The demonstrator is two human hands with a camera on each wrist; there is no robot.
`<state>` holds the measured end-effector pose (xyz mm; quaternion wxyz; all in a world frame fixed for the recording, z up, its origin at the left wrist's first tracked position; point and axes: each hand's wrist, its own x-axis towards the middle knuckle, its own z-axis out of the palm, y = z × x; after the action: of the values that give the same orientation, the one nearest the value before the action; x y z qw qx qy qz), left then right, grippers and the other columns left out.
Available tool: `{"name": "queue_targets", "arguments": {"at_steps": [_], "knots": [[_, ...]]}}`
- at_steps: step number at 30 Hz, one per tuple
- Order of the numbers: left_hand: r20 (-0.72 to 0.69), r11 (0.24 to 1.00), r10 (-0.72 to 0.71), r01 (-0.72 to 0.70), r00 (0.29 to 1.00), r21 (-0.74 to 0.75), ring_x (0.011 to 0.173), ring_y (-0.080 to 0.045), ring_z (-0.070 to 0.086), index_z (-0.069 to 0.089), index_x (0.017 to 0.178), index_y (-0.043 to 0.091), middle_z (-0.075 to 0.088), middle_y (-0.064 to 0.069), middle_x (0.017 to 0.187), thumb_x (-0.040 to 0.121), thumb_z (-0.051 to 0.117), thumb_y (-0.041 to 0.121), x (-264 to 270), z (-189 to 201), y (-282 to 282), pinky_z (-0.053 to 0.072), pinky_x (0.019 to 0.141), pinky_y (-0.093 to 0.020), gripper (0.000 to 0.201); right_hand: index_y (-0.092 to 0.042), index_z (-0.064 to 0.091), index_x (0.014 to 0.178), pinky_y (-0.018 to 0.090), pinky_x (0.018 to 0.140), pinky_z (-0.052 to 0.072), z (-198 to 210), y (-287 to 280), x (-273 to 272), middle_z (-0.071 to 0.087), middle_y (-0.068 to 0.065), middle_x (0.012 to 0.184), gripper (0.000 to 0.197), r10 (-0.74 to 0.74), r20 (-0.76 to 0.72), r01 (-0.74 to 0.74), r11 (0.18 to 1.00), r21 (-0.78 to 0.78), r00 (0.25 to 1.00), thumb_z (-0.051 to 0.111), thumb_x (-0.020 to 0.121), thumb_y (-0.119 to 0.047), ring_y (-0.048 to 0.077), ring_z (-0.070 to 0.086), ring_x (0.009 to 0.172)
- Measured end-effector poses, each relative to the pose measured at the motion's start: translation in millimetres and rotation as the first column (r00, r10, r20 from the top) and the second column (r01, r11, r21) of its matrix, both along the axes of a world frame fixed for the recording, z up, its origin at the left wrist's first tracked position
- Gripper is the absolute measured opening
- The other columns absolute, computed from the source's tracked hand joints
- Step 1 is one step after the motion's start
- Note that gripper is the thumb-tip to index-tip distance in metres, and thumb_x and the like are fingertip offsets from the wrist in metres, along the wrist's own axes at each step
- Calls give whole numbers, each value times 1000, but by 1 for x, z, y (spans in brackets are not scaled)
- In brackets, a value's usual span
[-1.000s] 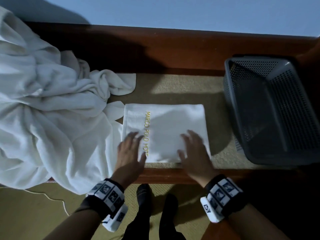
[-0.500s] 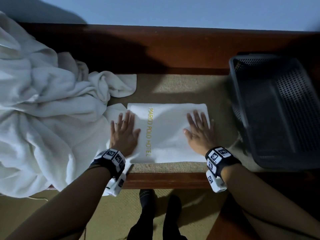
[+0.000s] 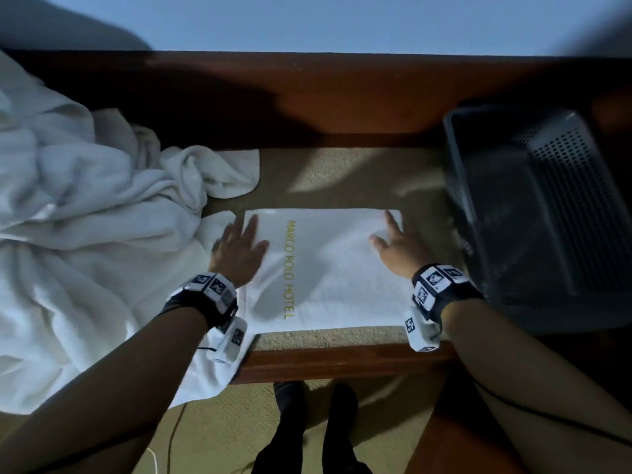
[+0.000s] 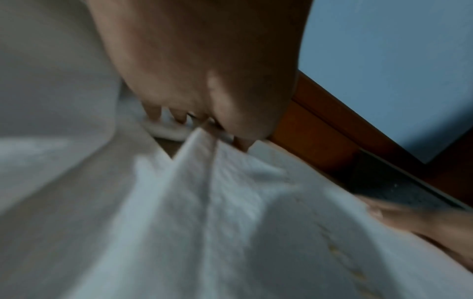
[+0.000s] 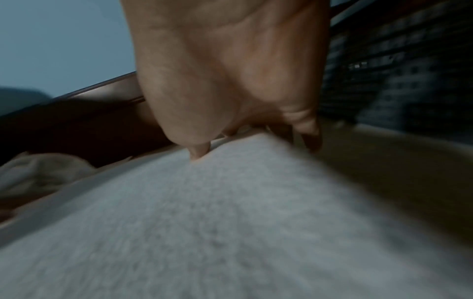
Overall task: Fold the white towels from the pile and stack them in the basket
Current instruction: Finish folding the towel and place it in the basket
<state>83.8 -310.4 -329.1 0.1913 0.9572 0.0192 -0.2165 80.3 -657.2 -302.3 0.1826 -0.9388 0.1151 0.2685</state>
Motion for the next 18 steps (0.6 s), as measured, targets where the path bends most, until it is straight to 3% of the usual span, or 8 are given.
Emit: {"name": "queue_targets", "arguments": {"at_steps": [3,5,6,9,12,15,18], "knots": [[85,973,139,-120,987,-198,153,-36,30,23,164,11,25,-19,168,103,59,27,-21,10,15,27,124,-47,73,-31,5,166,42,121,30,10,-12,-30,20,5,171,76,-144,28,139,980,145,989,47,106,-49,30,34,152],[172,932,276,-220,946,-288,135,-36,51,38,157,7,46,-20,151,97,67,19,-48,19,16,40,114,-44,67,-20,17,165,40,117,34,12,-12,-56,32,5,167,78,-242,14,234,950,207,970,55,103,-48,30,41,148],[140,907,341,-286,930,-310,127,-35,54,43,152,9,53,-18,141,96,68,21,-63,21,15,44,108,-43,62,-14,28,160,40,114,38,10,-11,-67,40,8,162,78,-293,4,284,931,229,956,59,100,-52,30,45,144],[-211,781,479,-523,852,-341,115,-33,62,53,134,14,64,-11,126,89,68,55,-94,19,6,51,100,-47,63,-4,41,149,40,105,44,4,-6,-87,51,15,151,83,-425,-27,417,869,265,905,66,92,-59,35,51,137],[-338,708,510,-609,791,-357,102,-27,69,59,120,16,70,-4,112,69,64,78,-94,9,8,57,92,-49,81,-1,37,152,39,106,42,5,-3,-86,44,19,156,98,-554,-147,570,761,310,820,73,86,-63,35,46,141],[-437,734,419,-580,796,-354,92,-27,75,70,111,14,77,-5,104,61,65,86,-79,6,19,61,88,-50,88,0,51,145,36,99,44,17,-3,-82,55,14,148,103,-566,-193,594,718,363,802,75,76,-72,31,52,137],[-473,852,282,-444,835,-276,96,-33,73,70,106,8,75,-12,104,72,58,81,-70,27,21,58,83,-42,81,-12,68,128,33,94,51,51,2,-80,69,-2,124,94,-492,-50,468,785,406,869,70,68,-85,23,65,120]]}}
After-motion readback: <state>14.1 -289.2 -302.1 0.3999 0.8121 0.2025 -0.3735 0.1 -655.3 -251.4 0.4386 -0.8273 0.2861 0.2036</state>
